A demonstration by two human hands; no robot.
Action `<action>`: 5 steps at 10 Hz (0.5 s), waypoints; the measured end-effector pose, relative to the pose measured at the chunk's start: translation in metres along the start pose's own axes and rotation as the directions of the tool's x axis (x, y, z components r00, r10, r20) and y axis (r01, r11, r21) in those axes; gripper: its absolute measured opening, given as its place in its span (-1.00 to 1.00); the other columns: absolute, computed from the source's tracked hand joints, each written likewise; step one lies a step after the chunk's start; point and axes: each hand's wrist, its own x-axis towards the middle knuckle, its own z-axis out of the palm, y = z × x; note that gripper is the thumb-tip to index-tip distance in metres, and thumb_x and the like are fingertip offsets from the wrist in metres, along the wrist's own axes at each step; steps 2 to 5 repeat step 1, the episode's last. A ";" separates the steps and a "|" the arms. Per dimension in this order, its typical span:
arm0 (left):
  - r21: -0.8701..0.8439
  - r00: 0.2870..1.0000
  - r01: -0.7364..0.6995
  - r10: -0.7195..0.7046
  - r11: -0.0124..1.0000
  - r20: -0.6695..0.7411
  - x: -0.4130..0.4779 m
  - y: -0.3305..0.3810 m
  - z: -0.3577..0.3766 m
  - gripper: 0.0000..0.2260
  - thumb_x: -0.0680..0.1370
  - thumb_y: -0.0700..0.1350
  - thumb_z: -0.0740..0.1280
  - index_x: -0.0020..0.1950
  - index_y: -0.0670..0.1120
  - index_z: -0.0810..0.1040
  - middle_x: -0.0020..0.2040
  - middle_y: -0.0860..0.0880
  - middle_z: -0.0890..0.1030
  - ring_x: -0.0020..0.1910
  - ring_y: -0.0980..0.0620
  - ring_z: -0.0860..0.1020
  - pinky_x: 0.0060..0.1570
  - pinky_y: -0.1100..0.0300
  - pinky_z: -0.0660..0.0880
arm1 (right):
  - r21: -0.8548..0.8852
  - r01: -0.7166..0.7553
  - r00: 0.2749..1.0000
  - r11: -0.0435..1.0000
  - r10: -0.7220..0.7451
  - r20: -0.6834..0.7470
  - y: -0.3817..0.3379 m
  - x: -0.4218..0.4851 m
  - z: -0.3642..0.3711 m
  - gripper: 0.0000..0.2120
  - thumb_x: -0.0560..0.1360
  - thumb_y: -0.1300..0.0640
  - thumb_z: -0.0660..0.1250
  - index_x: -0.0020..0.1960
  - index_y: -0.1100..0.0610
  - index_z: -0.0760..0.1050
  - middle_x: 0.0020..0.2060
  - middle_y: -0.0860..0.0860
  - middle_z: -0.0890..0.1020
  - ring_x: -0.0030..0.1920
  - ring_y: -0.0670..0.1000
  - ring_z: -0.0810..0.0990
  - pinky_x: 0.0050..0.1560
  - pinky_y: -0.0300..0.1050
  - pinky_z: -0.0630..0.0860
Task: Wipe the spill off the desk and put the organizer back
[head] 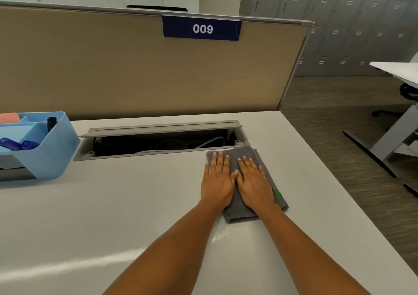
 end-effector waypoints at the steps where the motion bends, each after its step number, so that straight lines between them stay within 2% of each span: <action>1: 0.036 0.994 -0.034 0.038 0.999 -0.100 -0.002 -0.004 -0.012 -0.48 0.61 0.09 -0.11 0.50 -0.08 -0.14 0.55 -0.06 -0.14 0.52 0.00 -0.21 0.46 0.09 -0.27 | 0.048 -0.055 0.998 0.997 0.056 -0.007 -0.002 -0.012 -0.001 -0.47 0.61 -0.09 -0.06 0.51 0.12 0.02 0.53 0.06 0.10 0.53 -0.01 0.02 0.50 -0.06 -0.10; 5: 0.036 0.994 -0.034 0.038 0.999 -0.100 -0.002 -0.004 -0.012 -0.48 0.61 0.09 -0.11 0.50 -0.08 -0.14 0.55 -0.06 -0.14 0.52 0.00 -0.21 0.46 0.09 -0.27 | 0.048 -0.055 0.998 0.997 0.056 -0.007 -0.002 -0.012 -0.001 -0.47 0.61 -0.09 -0.06 0.51 0.12 0.02 0.53 0.06 0.10 0.53 -0.01 0.02 0.50 -0.06 -0.10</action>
